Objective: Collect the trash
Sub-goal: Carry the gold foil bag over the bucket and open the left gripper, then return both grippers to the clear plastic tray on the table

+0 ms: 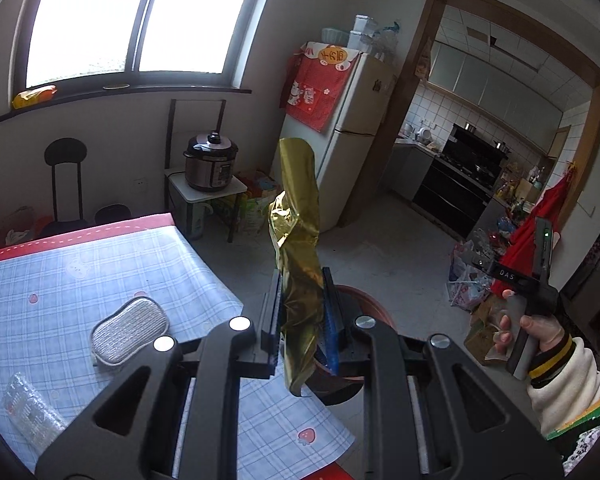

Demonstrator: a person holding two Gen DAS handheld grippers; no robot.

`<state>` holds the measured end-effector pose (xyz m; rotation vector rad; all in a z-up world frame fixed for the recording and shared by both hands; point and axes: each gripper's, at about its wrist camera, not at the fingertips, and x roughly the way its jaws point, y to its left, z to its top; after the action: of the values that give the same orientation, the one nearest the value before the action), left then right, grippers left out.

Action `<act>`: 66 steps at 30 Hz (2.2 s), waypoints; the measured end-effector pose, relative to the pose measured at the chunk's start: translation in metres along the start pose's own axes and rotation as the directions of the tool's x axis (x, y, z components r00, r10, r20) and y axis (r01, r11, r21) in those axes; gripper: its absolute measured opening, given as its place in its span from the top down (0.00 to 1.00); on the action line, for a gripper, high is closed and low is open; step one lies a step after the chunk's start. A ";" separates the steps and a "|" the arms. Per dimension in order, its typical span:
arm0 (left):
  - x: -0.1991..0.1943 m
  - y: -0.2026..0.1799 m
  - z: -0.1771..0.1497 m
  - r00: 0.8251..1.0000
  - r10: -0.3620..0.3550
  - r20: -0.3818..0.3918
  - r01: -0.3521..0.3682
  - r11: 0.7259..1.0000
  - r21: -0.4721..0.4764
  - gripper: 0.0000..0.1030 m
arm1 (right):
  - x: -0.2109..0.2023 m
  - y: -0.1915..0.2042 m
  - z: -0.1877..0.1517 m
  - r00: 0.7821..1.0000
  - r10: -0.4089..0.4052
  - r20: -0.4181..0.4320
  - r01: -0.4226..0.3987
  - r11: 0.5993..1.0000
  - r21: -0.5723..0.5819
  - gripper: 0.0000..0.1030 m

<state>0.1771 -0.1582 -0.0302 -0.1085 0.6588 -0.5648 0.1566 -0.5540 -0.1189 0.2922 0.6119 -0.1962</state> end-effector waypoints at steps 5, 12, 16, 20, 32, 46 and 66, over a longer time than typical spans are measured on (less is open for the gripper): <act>0.062 -0.036 0.007 0.992 -0.106 -0.061 0.109 0.993 0.046 0.80 | -0.007 -0.024 -0.014 0.998 -0.053 -0.026 0.053 0.998 0.023 0.05; 0.141 -0.080 0.007 0.966 -0.206 -0.155 0.223 0.969 0.103 0.80 | -0.015 -0.056 -0.031 0.990 -0.128 -0.066 0.132 0.989 0.060 0.05; 0.182 -0.102 0.010 0.953 -0.238 -0.186 0.264 0.956 0.129 0.79 | -0.024 -0.068 -0.040 0.987 -0.146 -0.073 0.151 0.986 0.071 0.05; 0.209 -0.119 0.017 0.953 -0.244 -0.182 0.276 0.945 0.177 0.31 | -0.028 -0.076 -0.045 0.982 -0.169 -0.085 0.176 0.981 0.077 0.05; 0.158 -0.074 0.021 0.985 -0.154 -0.083 0.166 0.972 0.164 0.11 | -0.020 -0.047 -0.040 0.991 -0.110 -0.081 0.115 0.991 0.061 0.05; -0.024 0.133 -0.054 0.959 0.277 -0.060 -0.283 0.943 -0.174 0.09 | 0.017 0.087 -0.045 0.984 0.104 -0.144 -0.107 0.994 -0.014 0.05; -0.154 0.325 -0.234 0.906 0.367 -0.211 -0.414 0.666 -0.620 0.15 | 0.048 0.331 -0.127 0.897 0.213 -0.387 -0.321 0.917 -0.239 0.05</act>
<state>0.0856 0.2161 -0.2190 -0.6006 0.9000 0.1132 0.2148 -0.2061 -0.1764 0.1160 0.9393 0.2253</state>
